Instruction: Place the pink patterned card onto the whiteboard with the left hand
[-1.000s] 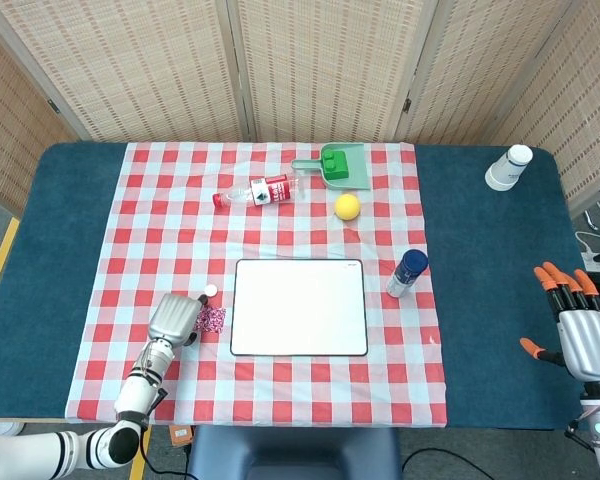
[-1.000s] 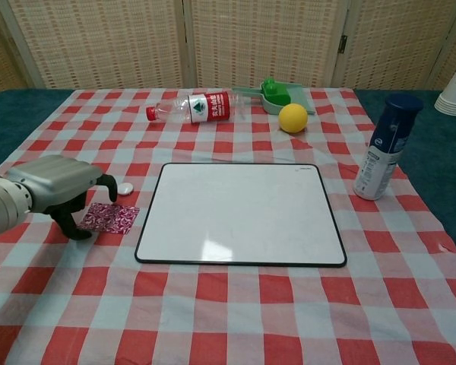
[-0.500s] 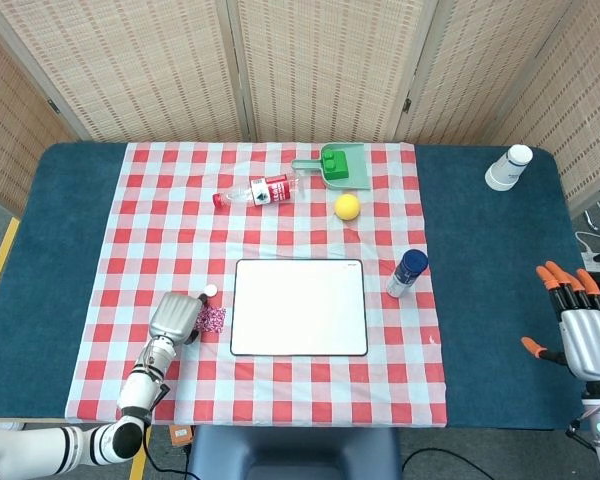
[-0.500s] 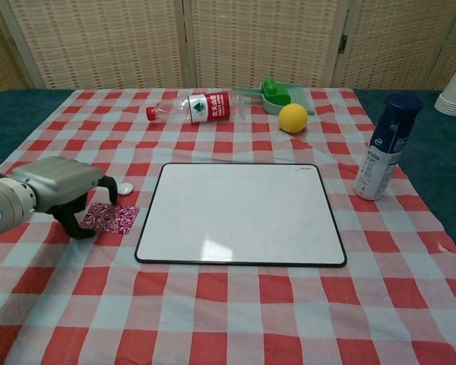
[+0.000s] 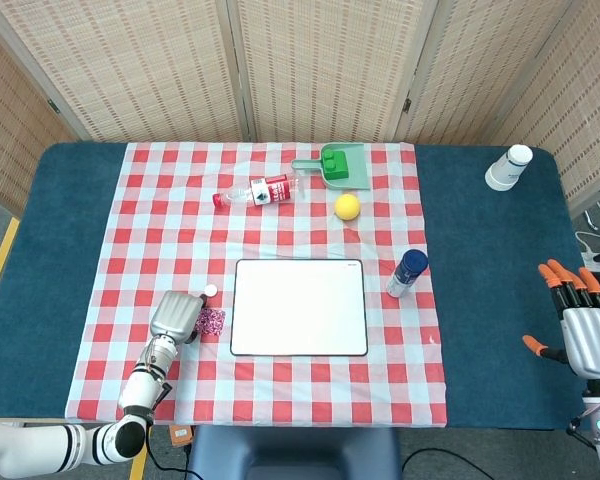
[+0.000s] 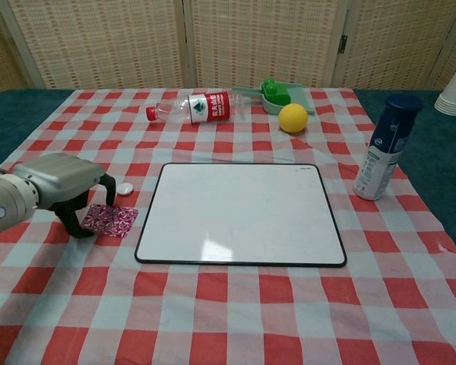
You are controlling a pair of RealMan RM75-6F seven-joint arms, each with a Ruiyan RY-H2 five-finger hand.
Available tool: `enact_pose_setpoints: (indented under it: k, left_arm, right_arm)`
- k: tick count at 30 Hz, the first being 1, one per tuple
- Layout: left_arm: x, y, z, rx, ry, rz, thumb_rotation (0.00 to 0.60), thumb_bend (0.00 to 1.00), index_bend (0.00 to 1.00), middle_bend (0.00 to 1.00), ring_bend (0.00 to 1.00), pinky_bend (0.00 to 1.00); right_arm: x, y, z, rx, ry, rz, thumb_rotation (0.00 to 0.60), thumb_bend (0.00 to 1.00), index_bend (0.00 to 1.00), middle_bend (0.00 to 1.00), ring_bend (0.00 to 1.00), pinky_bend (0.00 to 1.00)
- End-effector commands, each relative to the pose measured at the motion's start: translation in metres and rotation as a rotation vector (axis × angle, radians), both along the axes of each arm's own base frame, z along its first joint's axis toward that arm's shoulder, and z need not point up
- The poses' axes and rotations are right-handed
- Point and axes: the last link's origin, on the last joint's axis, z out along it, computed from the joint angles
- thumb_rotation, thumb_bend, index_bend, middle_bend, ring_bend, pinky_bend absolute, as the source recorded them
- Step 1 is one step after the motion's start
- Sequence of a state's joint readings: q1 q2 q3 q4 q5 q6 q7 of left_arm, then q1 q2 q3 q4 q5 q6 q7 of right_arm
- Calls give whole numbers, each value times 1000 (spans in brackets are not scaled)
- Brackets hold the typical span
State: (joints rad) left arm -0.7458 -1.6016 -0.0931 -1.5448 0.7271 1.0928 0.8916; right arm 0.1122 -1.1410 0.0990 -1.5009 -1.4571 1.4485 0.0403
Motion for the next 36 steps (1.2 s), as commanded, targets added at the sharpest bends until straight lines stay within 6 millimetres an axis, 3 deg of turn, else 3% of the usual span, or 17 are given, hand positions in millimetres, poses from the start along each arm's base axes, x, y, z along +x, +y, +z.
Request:
enact_pose_setpoints:
  k: [1, 7, 18, 28, 36]
  left_arm:
    - [1, 0, 1, 3, -3, -3, 600, 250, 436, 1000, 1000, 1000]
    - [9, 3, 7, 9, -7, -18, 600, 248, 431, 1000, 1000, 1000]
    - [47, 4, 20, -4, -25, -32, 600, 249, 427, 1000, 1000, 1000]
    - [93, 0, -24, -75, -36, -87, 600, 247, 411, 1000, 1000, 1000]
    - [118, 12, -50, -88, -39, -104, 600, 247, 405, 1000, 1000, 1000]
  right_arm:
    - [0, 0, 0, -1, 0, 0, 600, 0, 0, 26, 0, 0]
    - [0, 0, 1, -1, -1, 1, 600, 0, 0, 26, 0, 0]
    - [0, 1, 5, -12, -13, 7, 600, 0, 0, 26, 0, 0]
    - [0, 5, 13, -31, -34, 16, 600, 0, 0, 27, 0, 0]
    - [-5, 4, 22, -49, -59, 6, 600, 0, 0, 27, 0, 0]
